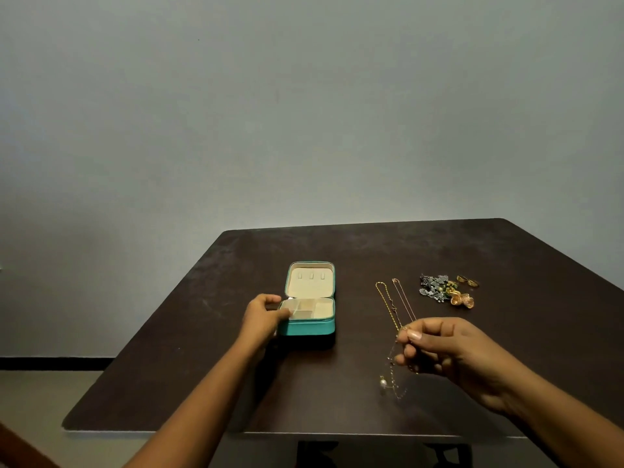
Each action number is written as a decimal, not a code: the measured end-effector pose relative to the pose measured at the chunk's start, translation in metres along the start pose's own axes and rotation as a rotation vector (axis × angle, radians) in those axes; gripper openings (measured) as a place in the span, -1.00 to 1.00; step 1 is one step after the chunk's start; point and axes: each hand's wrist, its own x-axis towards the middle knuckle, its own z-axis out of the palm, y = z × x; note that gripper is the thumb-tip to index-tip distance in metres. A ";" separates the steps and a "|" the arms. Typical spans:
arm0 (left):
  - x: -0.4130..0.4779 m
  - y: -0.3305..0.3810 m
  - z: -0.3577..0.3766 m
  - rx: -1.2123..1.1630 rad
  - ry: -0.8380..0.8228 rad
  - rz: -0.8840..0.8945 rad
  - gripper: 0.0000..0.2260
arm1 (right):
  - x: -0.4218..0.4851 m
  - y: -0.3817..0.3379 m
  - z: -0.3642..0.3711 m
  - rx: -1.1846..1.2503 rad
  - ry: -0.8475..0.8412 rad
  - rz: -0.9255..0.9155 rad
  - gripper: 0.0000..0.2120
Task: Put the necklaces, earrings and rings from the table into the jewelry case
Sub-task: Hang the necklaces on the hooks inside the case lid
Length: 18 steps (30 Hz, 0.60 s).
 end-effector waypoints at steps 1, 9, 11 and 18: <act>-0.002 0.000 0.001 0.026 -0.034 -0.013 -0.64 | 0.000 0.000 0.000 -0.019 -0.008 0.005 -0.86; -0.019 -0.007 0.010 0.143 -0.283 0.019 -0.24 | -0.002 -0.007 -0.005 -0.268 -0.109 0.010 -0.88; -0.023 -0.013 0.012 0.132 -0.313 0.039 -0.22 | -0.002 -0.009 -0.007 -0.292 -0.145 0.034 -0.86; -0.036 -0.032 0.017 0.305 -0.166 0.194 -0.45 | 0.004 -0.030 -0.003 -0.374 -0.245 0.009 -0.85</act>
